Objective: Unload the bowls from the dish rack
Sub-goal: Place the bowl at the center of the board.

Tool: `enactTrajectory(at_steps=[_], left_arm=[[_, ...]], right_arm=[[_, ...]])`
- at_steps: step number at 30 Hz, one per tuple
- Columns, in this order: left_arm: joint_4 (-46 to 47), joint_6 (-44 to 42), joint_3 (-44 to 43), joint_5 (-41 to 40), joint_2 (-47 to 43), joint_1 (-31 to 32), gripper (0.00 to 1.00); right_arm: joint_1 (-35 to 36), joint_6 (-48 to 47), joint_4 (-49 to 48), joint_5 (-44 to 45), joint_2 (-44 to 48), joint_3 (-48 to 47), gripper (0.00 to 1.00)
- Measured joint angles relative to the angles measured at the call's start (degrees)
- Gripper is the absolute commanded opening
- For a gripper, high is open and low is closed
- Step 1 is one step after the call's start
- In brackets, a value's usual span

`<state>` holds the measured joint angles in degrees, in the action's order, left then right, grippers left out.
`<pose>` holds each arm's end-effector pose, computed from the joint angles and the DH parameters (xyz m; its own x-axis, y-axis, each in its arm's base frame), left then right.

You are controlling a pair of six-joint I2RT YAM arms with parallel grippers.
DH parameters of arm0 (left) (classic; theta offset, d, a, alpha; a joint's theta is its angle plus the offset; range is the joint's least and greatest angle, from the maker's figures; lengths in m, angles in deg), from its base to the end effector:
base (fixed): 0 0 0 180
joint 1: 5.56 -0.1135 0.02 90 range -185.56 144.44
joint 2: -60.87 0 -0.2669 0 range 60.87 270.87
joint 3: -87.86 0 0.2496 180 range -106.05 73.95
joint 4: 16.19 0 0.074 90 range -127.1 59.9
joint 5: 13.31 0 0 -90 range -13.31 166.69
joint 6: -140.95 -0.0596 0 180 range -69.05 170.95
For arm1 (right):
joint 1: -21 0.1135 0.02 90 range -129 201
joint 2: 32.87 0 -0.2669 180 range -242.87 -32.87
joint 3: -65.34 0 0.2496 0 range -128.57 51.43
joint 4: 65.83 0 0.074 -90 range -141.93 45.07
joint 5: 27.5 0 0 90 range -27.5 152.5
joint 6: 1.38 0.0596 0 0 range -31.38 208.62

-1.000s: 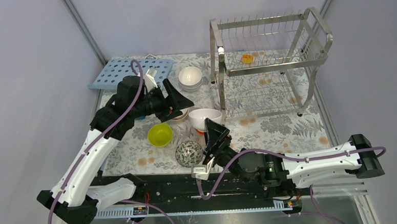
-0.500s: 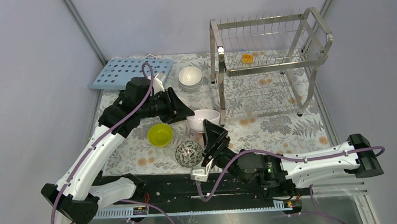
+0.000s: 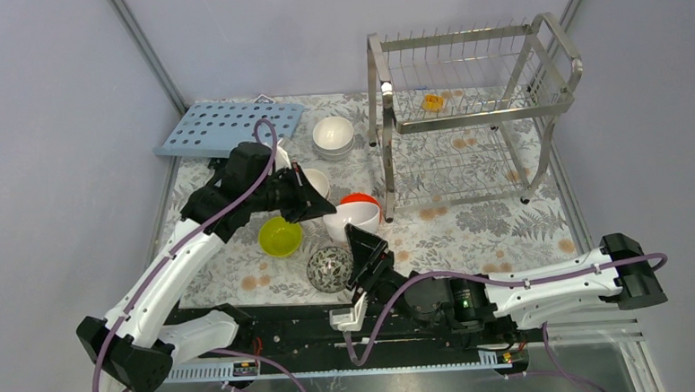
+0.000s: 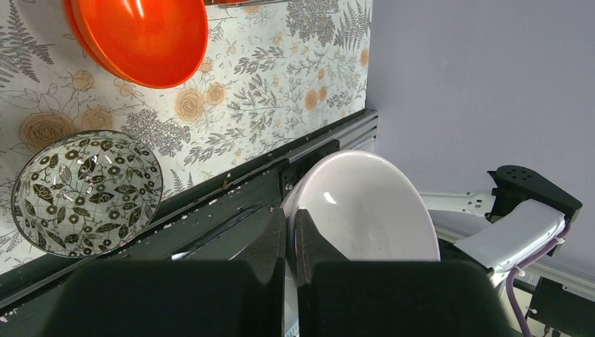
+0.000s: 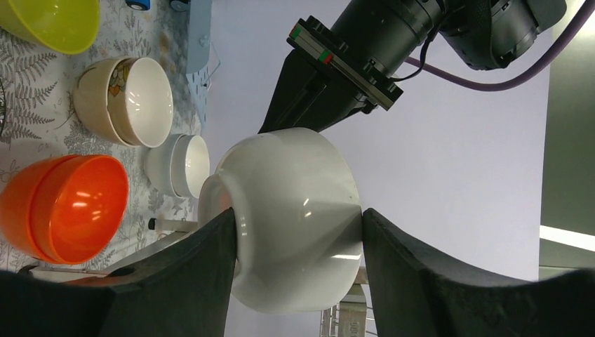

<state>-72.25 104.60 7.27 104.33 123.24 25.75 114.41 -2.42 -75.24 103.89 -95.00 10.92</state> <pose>0.1851 -0.1449 0.3502 -0.9335 -0.2673 -0.2389 0.0363 0.5925 -0.8047 0.0238 0.2631 0.3195 0.7881 -0.6155 -0.0015 0.0125 0.0184 -0.9998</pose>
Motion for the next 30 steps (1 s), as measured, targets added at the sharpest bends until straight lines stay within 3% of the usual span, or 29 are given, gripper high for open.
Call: enactTrajectory(at_steps=[2, 5, 16, 23, 30], left_arm=[[0.4, -0.1, 0.3, 0.0, -0.1, 0.0, 0.0], [1.4, 0.3, 1.4, -0.3, -1.0, 0.0, 0.0], [3.5, 6.4, 4.0, -3.6, -5.6, 0.0, 0.0], [9.5, 9.2, 6.3, -4.3, -8.0, 0.0, 0.0], [12.8, 10.3, 6.7, -3.4, -8.9, 0.1, 0.0]], right_arm=[[0.0, 0.0, 0.3, 0.1, -0.2, 0.0, 0.08], [0.2, 0.1, 0.4, 0.3, -0.5, 0.0, 0.26], [1.1, 0.6, 0.3, 2.1, -2.2, -1.9, 0.73], [1.5, 3.8, 0.2, 2.7, -3.1, -2.4, 0.99], [1.5, 5.1, 0.2, 3.2, -3.8, -2.4, 1.0]])
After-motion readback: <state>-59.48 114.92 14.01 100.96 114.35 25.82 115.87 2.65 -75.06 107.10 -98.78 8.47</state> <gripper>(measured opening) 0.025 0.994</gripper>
